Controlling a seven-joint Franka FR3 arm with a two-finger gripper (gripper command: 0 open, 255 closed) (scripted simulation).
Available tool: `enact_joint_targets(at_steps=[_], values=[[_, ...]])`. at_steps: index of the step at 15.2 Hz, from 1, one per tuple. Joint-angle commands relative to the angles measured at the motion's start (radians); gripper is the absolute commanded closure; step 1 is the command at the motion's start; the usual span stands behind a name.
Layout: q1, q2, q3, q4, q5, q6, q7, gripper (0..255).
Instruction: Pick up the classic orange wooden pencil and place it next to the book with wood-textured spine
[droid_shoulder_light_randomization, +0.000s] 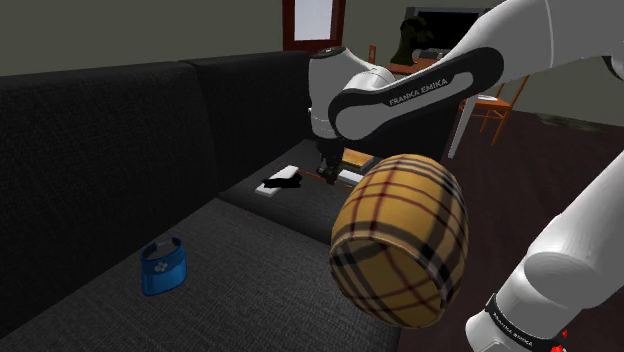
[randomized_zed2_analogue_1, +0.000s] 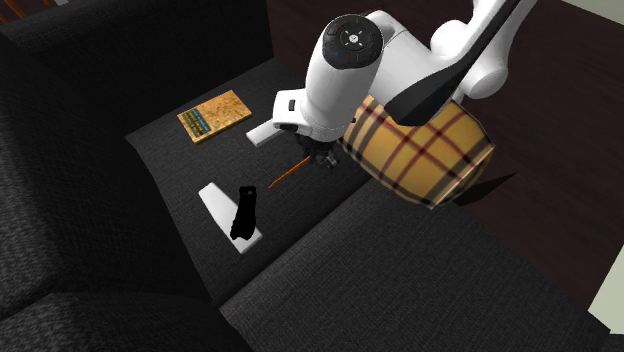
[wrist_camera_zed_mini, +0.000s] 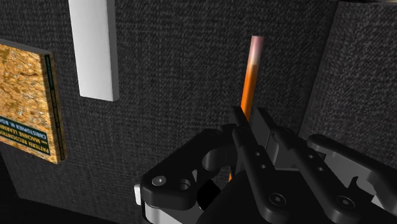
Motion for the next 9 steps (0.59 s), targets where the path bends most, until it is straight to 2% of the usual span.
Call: enact_joint_targets(at_steps=[1,9], values=[[-0.022,-0.029,-0.032,-0.034,0.008,0.020,-0.057,255],[-0.101,-0.114,-0.164,-0.139,0.013,0.087,-0.264,255]])
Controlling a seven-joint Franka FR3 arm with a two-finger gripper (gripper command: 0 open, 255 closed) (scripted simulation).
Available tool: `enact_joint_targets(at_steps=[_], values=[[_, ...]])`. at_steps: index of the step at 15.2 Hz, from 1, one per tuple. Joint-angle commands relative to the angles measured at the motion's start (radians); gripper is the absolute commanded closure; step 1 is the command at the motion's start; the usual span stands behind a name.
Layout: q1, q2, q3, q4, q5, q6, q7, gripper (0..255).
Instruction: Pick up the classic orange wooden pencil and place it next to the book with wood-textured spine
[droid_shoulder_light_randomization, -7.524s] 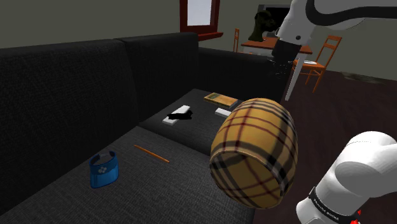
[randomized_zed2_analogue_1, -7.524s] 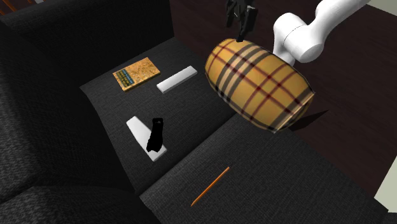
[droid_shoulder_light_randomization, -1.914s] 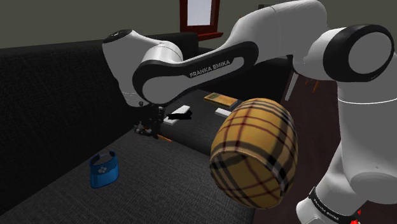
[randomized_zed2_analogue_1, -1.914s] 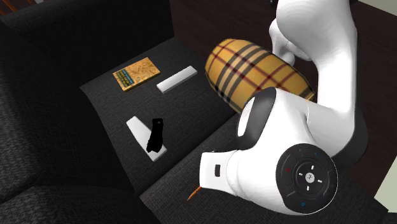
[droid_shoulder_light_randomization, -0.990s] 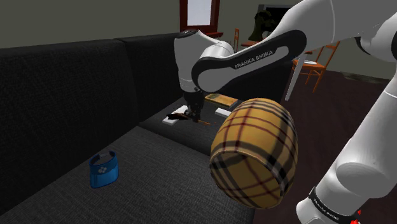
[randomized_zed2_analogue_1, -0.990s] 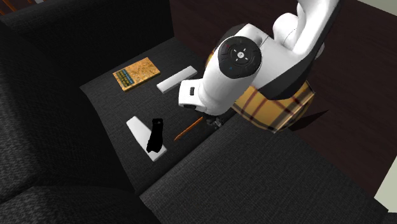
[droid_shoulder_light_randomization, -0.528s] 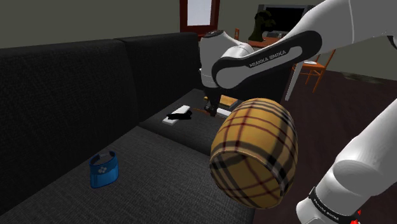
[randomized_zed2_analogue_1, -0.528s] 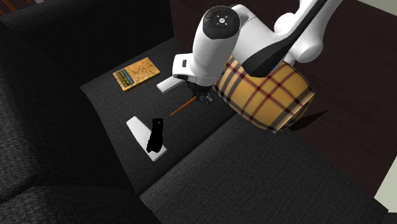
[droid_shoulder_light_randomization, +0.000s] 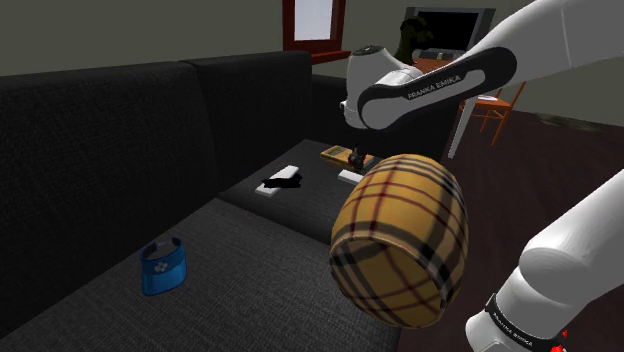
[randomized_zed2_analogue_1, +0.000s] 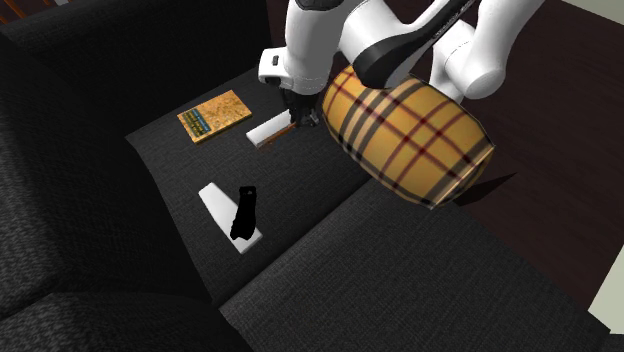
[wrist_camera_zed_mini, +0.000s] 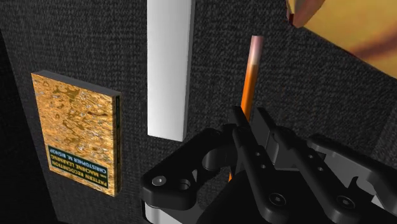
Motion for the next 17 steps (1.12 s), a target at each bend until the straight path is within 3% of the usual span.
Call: enact_joint_targets(at_steps=[1,9,17], values=[[-0.025,-0.020,-0.041,-0.031,-0.002,0.025,-0.064,255],[-0.110,-0.025,-0.176,-0.052,-0.023,0.082,-0.263,255],[-0.193,0.038,-0.305,0.003,-0.032,0.129,-0.463,255]])
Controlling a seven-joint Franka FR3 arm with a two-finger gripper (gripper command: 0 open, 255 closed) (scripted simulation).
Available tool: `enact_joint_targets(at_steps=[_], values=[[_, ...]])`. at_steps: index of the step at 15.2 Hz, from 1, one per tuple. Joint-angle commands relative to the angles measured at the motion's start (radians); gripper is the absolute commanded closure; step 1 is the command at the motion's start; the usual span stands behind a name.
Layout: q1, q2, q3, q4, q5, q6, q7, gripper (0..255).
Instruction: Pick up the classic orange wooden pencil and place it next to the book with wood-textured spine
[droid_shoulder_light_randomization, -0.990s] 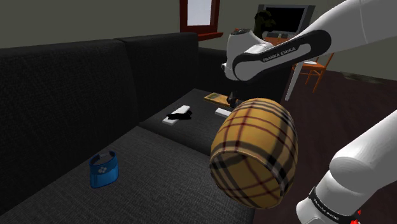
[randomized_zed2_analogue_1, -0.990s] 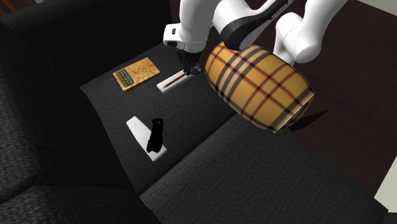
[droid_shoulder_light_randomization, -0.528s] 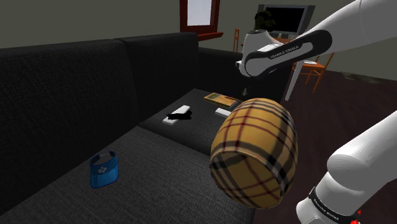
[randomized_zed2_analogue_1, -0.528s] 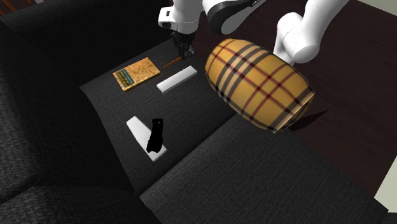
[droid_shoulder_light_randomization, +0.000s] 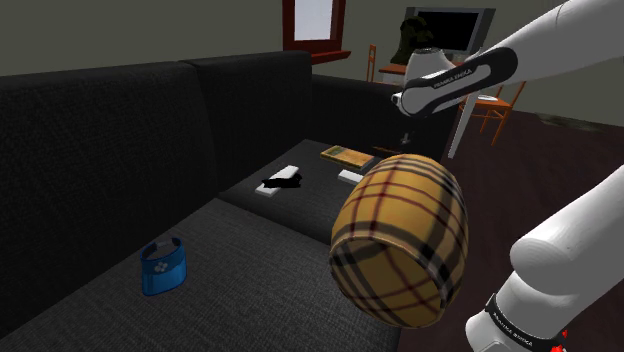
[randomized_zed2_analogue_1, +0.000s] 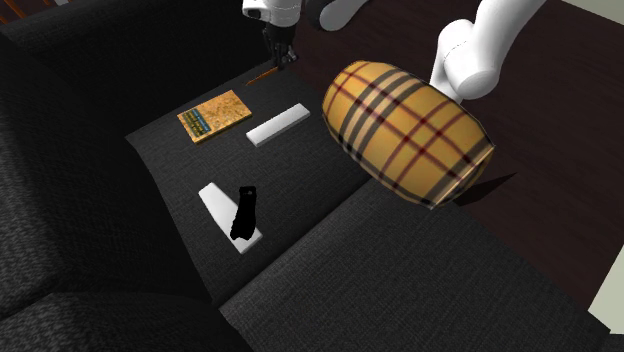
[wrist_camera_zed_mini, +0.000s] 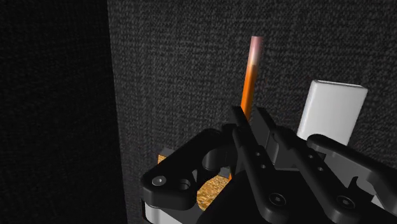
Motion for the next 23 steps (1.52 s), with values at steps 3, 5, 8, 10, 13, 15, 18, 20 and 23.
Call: enact_joint_targets(at_steps=[3,5,8,10,13,15,18,20,23], values=[[-0.040,0.052,-0.060,0.052,0.007,0.019,-0.104,255],[-0.059,0.082,-0.089,0.084,0.015,0.026,-0.156,255],[-0.062,0.096,-0.092,0.072,0.012,0.053,-0.156,255],[-0.063,0.109,-0.093,0.057,0.008,0.080,-0.151,255],[-0.065,0.128,-0.094,0.037,0.002,0.119,-0.142,255],[-0.066,0.142,-0.095,0.024,-0.002,0.146,-0.136,255],[-0.067,0.165,-0.096,0.007,-0.009,0.186,-0.127,255],[-0.068,0.181,-0.097,-0.004,-0.014,0.212,-0.120,255],[-0.069,0.197,-0.098,-0.013,-0.019,0.236,-0.114,255]])
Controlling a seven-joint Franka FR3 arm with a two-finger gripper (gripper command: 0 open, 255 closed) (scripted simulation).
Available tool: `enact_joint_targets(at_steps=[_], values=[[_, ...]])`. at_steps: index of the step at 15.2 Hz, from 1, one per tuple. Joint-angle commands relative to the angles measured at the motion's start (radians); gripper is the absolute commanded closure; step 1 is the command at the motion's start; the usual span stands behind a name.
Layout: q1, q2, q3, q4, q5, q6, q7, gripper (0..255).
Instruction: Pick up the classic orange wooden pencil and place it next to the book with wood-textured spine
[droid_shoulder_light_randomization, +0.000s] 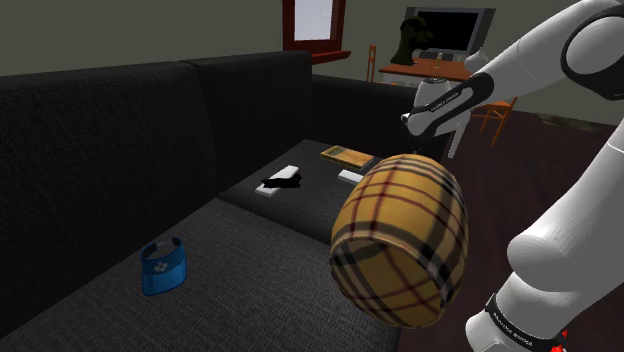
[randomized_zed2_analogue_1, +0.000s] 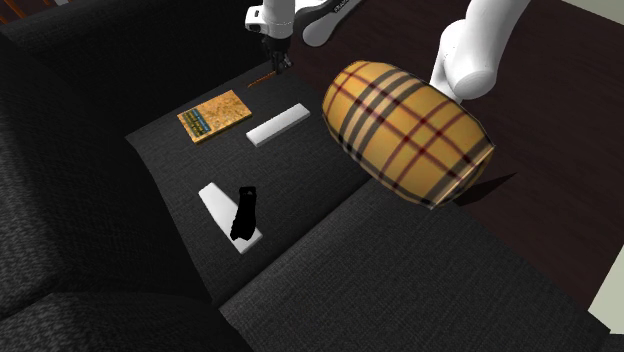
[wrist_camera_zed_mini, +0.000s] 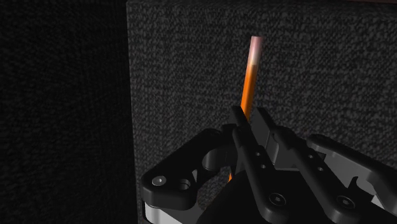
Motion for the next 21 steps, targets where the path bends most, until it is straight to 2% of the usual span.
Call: enact_joint_targets(at_steps=[1,6,7,12,16,21], values=[[0.000,0.006,0.000,0.000,-0.001,0.006,0.002,255],[0.000,0.006,0.000,0.000,-0.001,0.006,0.002,255],[0.000,0.006,0.000,0.000,-0.001,0.006,0.002,0],[0.000,0.006,0.000,0.000,-0.001,0.006,0.002,0],[0.012,-0.091,0.012,0.023,0.015,-0.116,-0.008,0],[0.012,-0.091,0.012,0.023,0.015,-0.116,-0.008,0]])
